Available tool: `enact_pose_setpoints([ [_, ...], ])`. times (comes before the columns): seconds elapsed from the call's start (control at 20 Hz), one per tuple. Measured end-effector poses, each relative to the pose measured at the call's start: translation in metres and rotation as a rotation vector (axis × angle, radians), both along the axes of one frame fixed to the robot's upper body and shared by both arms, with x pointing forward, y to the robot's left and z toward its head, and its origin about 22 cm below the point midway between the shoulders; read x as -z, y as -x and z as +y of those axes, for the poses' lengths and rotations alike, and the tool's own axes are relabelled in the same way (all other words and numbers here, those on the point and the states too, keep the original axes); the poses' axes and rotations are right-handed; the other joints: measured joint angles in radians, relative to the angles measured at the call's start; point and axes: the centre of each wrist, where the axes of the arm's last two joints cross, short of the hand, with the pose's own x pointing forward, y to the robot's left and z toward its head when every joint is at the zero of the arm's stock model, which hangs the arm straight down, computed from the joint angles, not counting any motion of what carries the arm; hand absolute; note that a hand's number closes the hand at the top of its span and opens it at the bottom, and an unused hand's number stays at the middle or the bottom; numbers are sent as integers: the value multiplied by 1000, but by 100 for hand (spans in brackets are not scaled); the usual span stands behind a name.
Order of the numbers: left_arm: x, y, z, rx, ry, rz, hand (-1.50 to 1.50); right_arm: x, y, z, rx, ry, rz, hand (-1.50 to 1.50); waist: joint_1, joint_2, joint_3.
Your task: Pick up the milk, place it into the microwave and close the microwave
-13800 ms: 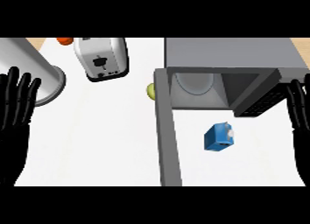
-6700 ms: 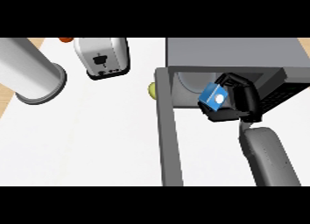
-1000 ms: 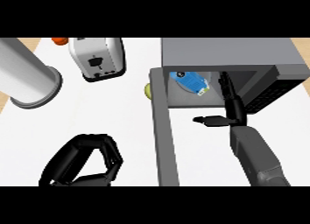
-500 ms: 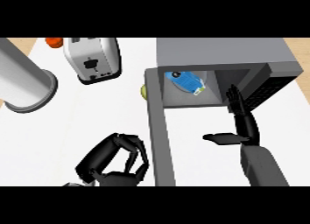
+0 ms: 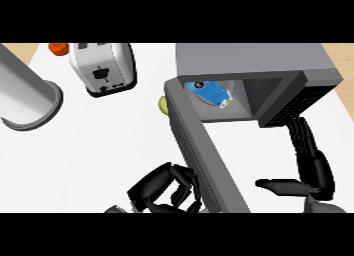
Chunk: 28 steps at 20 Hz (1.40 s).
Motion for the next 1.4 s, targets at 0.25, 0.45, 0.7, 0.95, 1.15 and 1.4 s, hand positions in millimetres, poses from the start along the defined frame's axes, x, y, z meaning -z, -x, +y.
enact_pose_setpoints([
  [0.25, 10, 3, -39, 42, -41, -26, 150, -33, 26, -12, 5, -14, -30, -150, -1, 5, 0],
  [0.45, 11, 6, -62, -13, -43, -44, 150, -56, 36, -16, -26, -45, -47, -150, -8, 9, 0],
  [0.7, 8, 4, -79, -108, -20, -50, 150, -81, 40, -24, -89, -60, -68, -150, -30, 16, 0],
  [0.95, 1, -5, -89, -193, 38, -71, 150, -101, 37, -27, -172, -70, -91, -150, -59, 24, -1],
  [1.15, -10, -17, -95, -245, 88, -106, 150, -118, 33, -23, -271, -61, -108, -150, -88, 29, -2],
  [1.4, -24, -39, -100, -308, 114, -122, 150, -132, 32, -20, -366, -64, -116, -150, -132, 39, -2],
])
